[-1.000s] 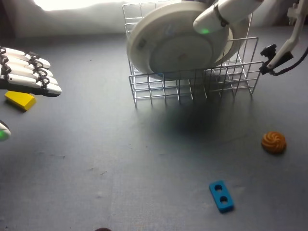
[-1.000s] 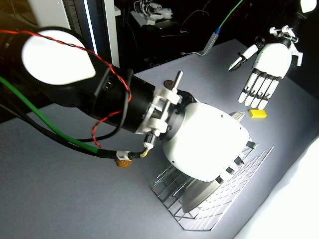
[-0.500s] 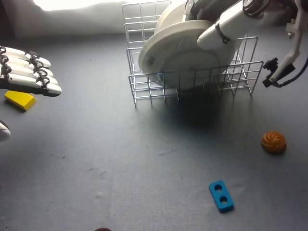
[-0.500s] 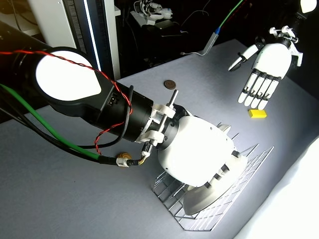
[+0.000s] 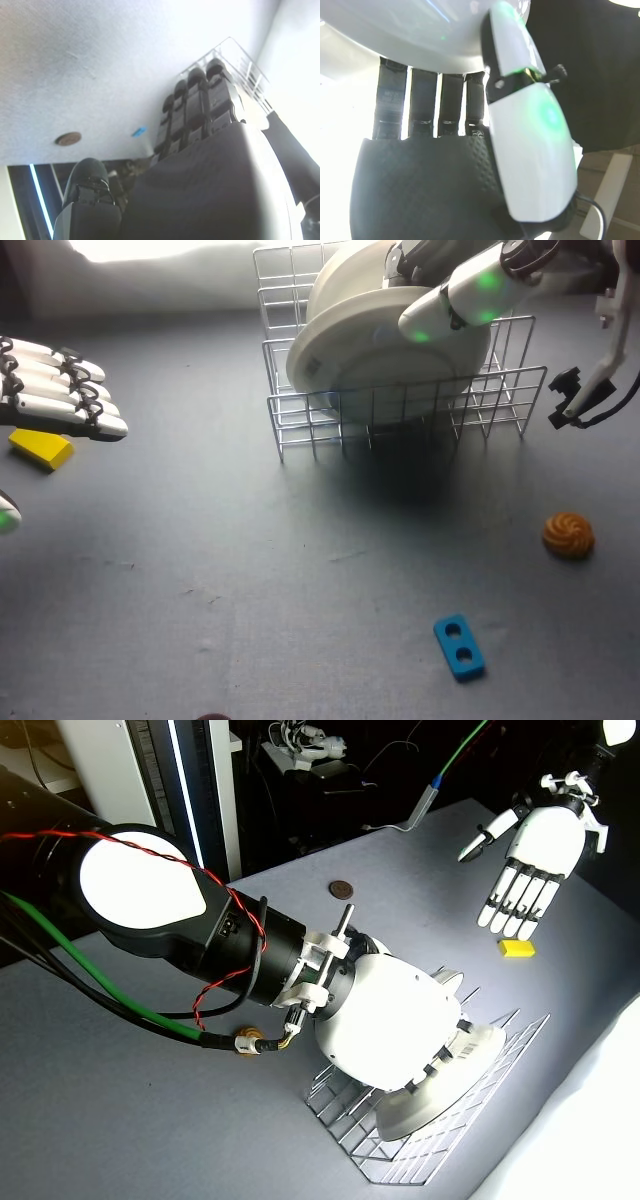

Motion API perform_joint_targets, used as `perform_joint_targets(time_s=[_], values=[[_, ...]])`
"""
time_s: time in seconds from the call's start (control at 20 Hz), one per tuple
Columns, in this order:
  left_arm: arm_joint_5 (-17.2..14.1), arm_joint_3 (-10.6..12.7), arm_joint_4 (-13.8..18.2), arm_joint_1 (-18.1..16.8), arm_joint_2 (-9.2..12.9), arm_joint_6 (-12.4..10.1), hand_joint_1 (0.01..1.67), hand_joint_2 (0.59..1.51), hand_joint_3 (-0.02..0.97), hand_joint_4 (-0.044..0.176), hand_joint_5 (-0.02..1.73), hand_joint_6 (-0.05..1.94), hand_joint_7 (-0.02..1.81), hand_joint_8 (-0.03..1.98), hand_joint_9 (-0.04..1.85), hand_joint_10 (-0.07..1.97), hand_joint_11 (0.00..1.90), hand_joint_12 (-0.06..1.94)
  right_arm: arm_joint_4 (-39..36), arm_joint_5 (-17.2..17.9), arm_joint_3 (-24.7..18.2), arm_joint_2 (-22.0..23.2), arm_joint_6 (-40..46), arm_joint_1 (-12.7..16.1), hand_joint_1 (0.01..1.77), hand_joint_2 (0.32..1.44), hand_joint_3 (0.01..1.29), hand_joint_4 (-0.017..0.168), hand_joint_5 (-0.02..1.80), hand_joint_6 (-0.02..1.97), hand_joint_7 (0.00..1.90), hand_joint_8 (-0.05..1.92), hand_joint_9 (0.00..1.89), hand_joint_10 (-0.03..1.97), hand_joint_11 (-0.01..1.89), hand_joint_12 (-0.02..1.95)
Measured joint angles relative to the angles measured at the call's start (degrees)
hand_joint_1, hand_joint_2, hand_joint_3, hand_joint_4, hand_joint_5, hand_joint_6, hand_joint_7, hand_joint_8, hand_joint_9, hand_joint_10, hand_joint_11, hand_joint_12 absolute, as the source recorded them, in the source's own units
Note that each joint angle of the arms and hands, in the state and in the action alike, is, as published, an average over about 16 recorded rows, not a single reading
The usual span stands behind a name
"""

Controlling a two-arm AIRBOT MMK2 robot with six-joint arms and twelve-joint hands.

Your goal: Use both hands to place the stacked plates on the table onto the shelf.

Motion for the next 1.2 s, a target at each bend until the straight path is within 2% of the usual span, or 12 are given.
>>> perform_joint_targets(time_s=[0.2, 0.35, 0.6, 0.85, 1.2], values=[[0.0, 0.0, 0.0, -0.1, 0.0, 0.0, 0.02, 1.164, 0.022, 0.002, 0.05, 0.02, 0.11, 0.00, 0.09, 0.01, 0.02, 0.01, 0.0, 0.6, -0.7, 0.8, -0.9, 0.4, 1.21, 1.09, 0.01, -0.006, 0.78, 0.69, 1.01, 0.28, 0.96, 0.47, 0.68, 1.31], [0.0, -0.3, 0.0, -0.3, 0.0, 0.0, 0.02, 1.165, 0.022, 0.001, 0.05, 0.02, 0.11, 0.00, 0.09, 0.01, 0.03, 0.01, 0.0, 1.1, -1.6, 1.7, -3.2, 0.8, 1.19, 1.08, 0.01, -0.006, 0.80, 0.51, 1.02, 0.10, 0.96, 0.43, 0.66, 1.31], [0.0, -1.8, 0.1, -1.1, 0.3, 0.5, 0.02, 1.166, 0.021, 0.001, 0.05, 0.02, 0.11, 0.00, 0.10, 0.01, 0.03, 0.01, 0.0, 1.8, -3.4, 3.7, -9.2, 1.8, 1.17, 1.06, 0.01, -0.005, 0.81, 0.28, 1.03, 0.03, 0.95, 0.40, 0.63, 1.30], [0.0, -4.6, 0.2, -2.3, 1.3, 1.1, 0.02, 1.167, 0.022, 0.000, 0.05, 0.02, 0.11, 0.00, 0.10, 0.01, 0.03, 0.01, 0.0, 2.1, -5.1, 5.5, -16.9, 3.5, 1.13, 1.06, 0.01, -0.004, 0.83, 0.24, 1.02, 0.01, 0.94, 0.40, 0.63, 1.30], [0.1, -10.3, 0.7, -3.7, 3.1, 1.9, 0.02, 1.175, 0.022, 0.000, 0.06, 0.02, 0.13, 0.00, 0.10, 0.01, 0.03, 0.01, 0.2, 2.4, -7.8, 9.2, -26.2, 6.2, 1.03, 1.07, 0.01, -0.004, 0.82, 0.20, 0.99, 0.00, 0.88, 0.44, 0.59, 1.32]])
